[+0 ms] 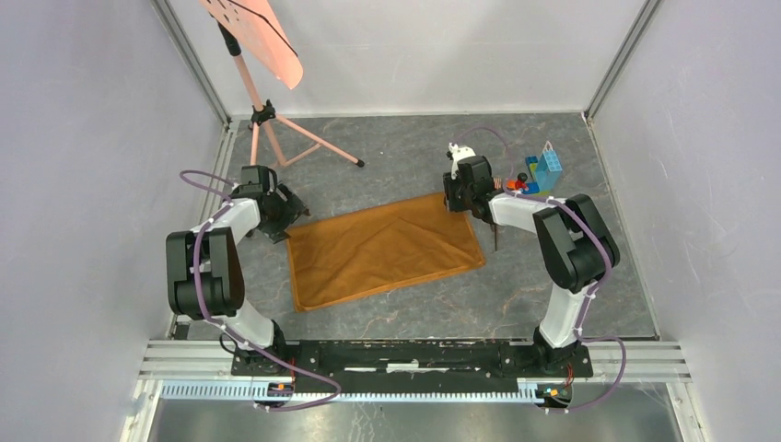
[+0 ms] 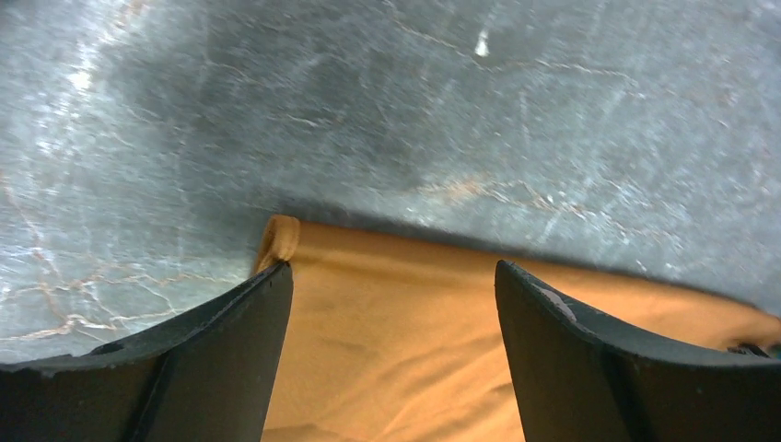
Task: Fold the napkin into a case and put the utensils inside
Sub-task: Smooth out the rectangle-folded napkin at the center of the board.
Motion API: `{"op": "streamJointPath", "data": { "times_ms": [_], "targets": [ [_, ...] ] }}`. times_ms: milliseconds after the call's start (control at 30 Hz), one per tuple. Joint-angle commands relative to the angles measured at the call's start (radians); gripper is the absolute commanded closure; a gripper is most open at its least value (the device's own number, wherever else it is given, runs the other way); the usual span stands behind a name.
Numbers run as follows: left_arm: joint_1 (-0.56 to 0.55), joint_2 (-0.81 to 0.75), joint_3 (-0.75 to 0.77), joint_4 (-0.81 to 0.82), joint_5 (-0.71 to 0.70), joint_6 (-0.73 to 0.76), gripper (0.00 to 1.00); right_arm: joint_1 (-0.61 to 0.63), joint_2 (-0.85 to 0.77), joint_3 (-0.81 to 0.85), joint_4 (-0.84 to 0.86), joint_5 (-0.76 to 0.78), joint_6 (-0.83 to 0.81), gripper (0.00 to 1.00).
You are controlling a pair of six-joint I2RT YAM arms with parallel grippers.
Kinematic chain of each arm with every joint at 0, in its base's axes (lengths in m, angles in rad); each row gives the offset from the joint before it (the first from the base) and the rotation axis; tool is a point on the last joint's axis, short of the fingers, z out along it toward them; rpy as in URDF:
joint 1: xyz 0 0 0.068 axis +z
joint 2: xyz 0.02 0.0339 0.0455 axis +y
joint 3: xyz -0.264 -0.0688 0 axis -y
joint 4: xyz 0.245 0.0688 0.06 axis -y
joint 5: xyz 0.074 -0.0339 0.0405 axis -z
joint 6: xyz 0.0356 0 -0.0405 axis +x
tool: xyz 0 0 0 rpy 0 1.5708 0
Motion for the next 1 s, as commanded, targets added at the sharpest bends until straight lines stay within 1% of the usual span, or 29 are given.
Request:
{"op": "streamJointPath", "data": {
  "times_ms": [0,133,200,300,367,433,533,633,800,933,967],
  "targets": [
    [0.007,0.024,0.04,0.006,-0.165,0.058,0.13,-0.014,0.048,0.037,0.035,0.075,-0.07,0.64],
    [0.005,0.046,0.092,-0.061,-0.219,0.089,0.11,-0.003,0.019,0.065,-0.021,0.138,-0.106,0.62],
    [0.003,0.021,0.113,-0.093,-0.232,0.105,0.11,0.014,-0.013,0.093,-0.076,0.16,-0.11,0.55],
    [-0.011,-0.055,0.131,-0.139,-0.211,0.124,0.03,0.058,-0.078,0.118,-0.165,0.169,-0.108,0.45],
    [-0.021,-0.109,0.141,-0.19,-0.177,0.139,0.01,0.089,-0.121,0.107,-0.201,0.119,-0.096,0.4],
    [-0.032,-0.175,0.106,-0.218,-0.112,0.133,0.02,0.096,-0.166,0.035,-0.181,-0.027,-0.05,0.37],
    [-0.052,-0.287,-0.037,-0.232,0.005,0.07,0.08,0.094,-0.233,-0.085,-0.123,-0.188,0.037,0.38],
    [-0.081,-0.395,-0.177,-0.25,0.059,-0.016,0.09,0.094,-0.287,-0.196,-0.055,-0.253,0.079,0.4],
    [-0.153,-0.568,-0.317,-0.247,0.08,-0.107,0.08,0.08,-0.311,-0.286,-0.063,-0.243,0.06,0.47],
    [-0.18,-0.581,-0.373,-0.252,0.084,-0.139,0.07,0.057,-0.314,-0.348,-0.063,-0.221,0.058,0.5],
    [-0.193,-0.575,-0.381,-0.273,0.062,-0.157,0.04,0.054,-0.317,-0.361,-0.066,-0.213,0.059,0.5]
  ]
}}
